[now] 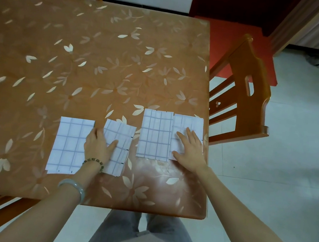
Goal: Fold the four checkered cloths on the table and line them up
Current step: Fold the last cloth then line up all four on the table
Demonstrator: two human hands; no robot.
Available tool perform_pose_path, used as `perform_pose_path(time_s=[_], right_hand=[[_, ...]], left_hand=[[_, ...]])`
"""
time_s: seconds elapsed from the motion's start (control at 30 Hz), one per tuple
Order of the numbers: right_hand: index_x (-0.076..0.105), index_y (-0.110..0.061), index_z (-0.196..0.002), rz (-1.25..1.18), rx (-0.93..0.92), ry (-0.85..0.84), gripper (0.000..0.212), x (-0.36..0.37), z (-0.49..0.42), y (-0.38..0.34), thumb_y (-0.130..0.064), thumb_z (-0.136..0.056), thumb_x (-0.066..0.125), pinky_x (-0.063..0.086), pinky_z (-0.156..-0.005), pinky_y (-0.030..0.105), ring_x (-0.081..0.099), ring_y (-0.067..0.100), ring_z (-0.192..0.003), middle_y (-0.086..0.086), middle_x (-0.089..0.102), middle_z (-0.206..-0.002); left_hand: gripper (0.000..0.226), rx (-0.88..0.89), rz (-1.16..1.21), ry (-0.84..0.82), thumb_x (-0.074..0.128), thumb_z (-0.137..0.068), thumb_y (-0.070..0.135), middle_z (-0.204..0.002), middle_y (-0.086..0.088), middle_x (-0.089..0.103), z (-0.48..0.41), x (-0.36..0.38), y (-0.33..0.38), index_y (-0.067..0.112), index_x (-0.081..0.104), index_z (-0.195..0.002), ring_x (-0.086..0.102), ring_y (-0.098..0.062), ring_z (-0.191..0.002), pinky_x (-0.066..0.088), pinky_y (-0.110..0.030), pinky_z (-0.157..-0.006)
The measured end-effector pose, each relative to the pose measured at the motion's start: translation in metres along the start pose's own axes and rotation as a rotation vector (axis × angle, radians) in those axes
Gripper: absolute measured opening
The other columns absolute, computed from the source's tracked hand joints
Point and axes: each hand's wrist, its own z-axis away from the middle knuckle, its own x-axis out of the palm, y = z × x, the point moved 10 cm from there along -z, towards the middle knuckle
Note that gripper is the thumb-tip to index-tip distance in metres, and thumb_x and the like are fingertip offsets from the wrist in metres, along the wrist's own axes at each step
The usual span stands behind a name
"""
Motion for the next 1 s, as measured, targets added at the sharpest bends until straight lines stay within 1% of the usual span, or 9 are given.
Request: perform_pose_path(time_s=[0.1, 0.23, 0.33, 0.47, 0.6, 0.77, 0.83, 0.93, 1.0], right_hand=[[0.029, -0.031, -0.145, -0.006, 0.009, 0.000, 0.068, 0.003, 0.003, 0.000, -0.040, -0.084, 0.059, 0.007, -0.117, 0.044, 0.003, 0.025, -0.147, 0.004, 0.010, -0.160], [0.030, -0.032, -0.144, 0.053, 0.037, 0.019, 0.064, 0.002, 0.011, 0.005, -0.041, -0.085, 0.054, 0.003, -0.117, 0.044, 0.007, 0.024, -0.147, 0.003, 0.014, -0.159], [0.032, -0.030, -0.143, 0.083, 0.040, 0.034, 0.062, -0.003, 0.015, 0.007, -0.041, -0.086, 0.052, -0.002, -0.117, 0.042, 0.010, 0.024, -0.146, 0.004, 0.018, -0.158], [0.035, -0.026, -0.144, 0.076, 0.029, 0.049, 0.063, -0.007, 0.019, 0.009, -0.041, -0.084, 0.049, -0.010, -0.114, 0.035, 0.010, 0.027, -0.146, 0.008, 0.018, -0.158], [0.039, -0.021, -0.142, 0.037, 0.050, 0.064, 0.066, -0.011, 0.025, 0.011, -0.042, -0.079, 0.044, 0.004, -0.118, 0.042, 0.013, 0.030, -0.145, 0.011, 0.022, -0.157], [0.034, -0.025, -0.144, 0.070, 0.075, -0.003, 0.065, -0.005, 0.025, 0.008, -0.047, -0.083, 0.040, -0.002, -0.117, 0.041, 0.010, 0.028, -0.146, 0.009, 0.017, -0.158], [0.030, -0.029, -0.146, 0.049, 0.087, -0.042, 0.061, 0.000, 0.022, 0.003, -0.047, -0.089, 0.044, 0.003, -0.118, 0.045, 0.007, 0.028, -0.146, 0.009, 0.012, -0.159], [0.019, -0.036, -0.149, 0.050, 0.056, -0.144, 0.061, 0.015, 0.015, -0.013, -0.051, -0.094, 0.041, 0.001, -0.117, 0.048, -0.006, 0.029, -0.147, 0.008, -0.002, -0.160], [0.010, -0.041, -0.149, 0.121, 0.003, -0.224, 0.061, 0.029, 0.012, -0.025, -0.056, -0.095, 0.033, -0.004, -0.117, 0.052, -0.013, 0.029, -0.146, 0.009, -0.010, -0.160]], left_hand=[[0.064, 0.019, -0.080, -0.020, 0.062, -0.084, 0.045, -0.141, -0.016, 0.041, -0.001, 0.002, -0.004, 0.015, 0.039, -0.136, 0.039, -0.038, -0.125, 0.037, -0.051, -0.098], [0.062, 0.077, -0.234, -0.076, 0.039, -0.096, 0.049, -0.157, -0.013, 0.019, -0.004, 0.021, 0.001, 0.022, 0.023, -0.149, 0.015, -0.033, -0.144, 0.016, -0.049, -0.115], [0.062, 0.074, -0.255, -0.061, 0.033, -0.097, 0.049, -0.158, -0.013, 0.013, -0.013, 0.025, 0.014, 0.022, 0.019, -0.151, 0.005, -0.033, -0.145, 0.005, -0.048, -0.117], [0.062, 0.092, -0.272, -0.056, 0.030, -0.097, 0.051, -0.159, -0.012, 0.009, -0.030, 0.025, 0.039, 0.022, 0.019, -0.151, 0.003, -0.033, -0.146, 0.002, -0.048, -0.117], [0.061, 0.105, -0.243, -0.046, 0.032, -0.097, 0.048, -0.159, -0.013, 0.009, -0.041, 0.027, 0.052, 0.018, 0.021, -0.150, 0.002, -0.032, -0.146, 0.003, -0.049, -0.116], [0.065, 0.087, -0.184, -0.061, 0.029, -0.097, 0.051, -0.159, -0.013, 0.008, -0.039, 0.029, 0.049, 0.018, 0.018, -0.151, 0.004, -0.032, -0.146, 0.007, -0.049, -0.117], [0.066, 0.093, -0.108, -0.035, 0.032, -0.096, 0.052, -0.159, -0.014, 0.010, -0.037, 0.021, 0.048, 0.018, 0.017, -0.151, 0.007, -0.033, -0.146, 0.008, -0.049, -0.117], [0.062, 0.277, -0.144, 0.000, 0.031, -0.096, 0.052, -0.159, -0.013, 0.010, -0.030, 0.012, 0.051, 0.023, 0.018, -0.150, 0.009, -0.034, -0.145, 0.011, -0.049, -0.117], [0.064, 0.474, -0.259, -0.094, 0.016, -0.094, 0.059, -0.160, -0.011, 0.008, -0.012, 0.024, 0.059, 0.030, 0.013, -0.151, 0.005, -0.032, -0.146, 0.007, -0.049, -0.117]])
